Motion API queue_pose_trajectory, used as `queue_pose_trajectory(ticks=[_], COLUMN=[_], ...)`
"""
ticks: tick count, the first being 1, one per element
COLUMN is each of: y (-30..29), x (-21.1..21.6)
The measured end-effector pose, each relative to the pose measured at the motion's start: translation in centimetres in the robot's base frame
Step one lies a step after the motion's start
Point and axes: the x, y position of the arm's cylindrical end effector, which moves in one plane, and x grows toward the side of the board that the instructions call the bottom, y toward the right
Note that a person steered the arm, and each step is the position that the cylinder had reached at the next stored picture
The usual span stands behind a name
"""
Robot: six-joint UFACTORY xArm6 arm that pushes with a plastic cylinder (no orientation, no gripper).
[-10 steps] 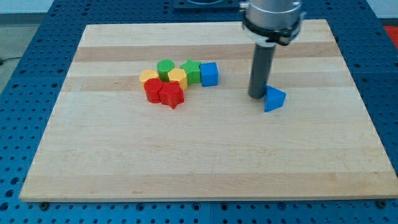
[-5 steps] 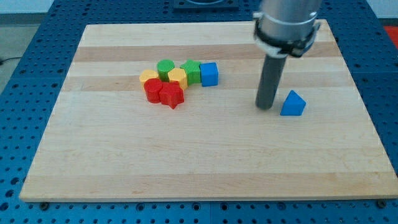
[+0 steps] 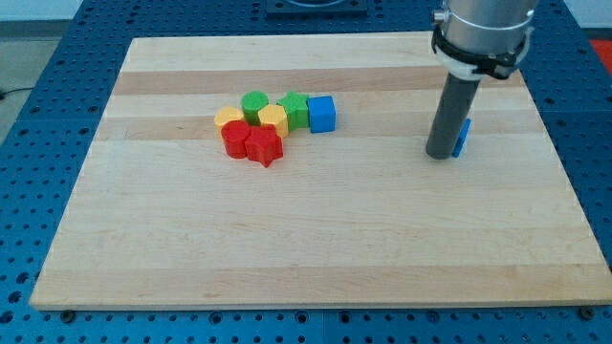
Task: Move the blue triangle towards center top
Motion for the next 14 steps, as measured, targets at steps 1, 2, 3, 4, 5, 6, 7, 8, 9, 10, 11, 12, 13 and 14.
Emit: queue_pose_trajectory(ticks=[1,2,3,4,5,6,7,8,9,10,11,12,13,14], y=[-0.4,1.7,4.3,5.6,1.8,-3.4,-3.3,-5.9,-10.3,-12.5,-12.5,-12.4,-12.4,-12.4], x=[4.3,5.4,2.7,0.0,-1.8,-1.8,-1.6,-1.8,-2.9,-5.2,-7.8,-9.3,-9.3,-9.0])
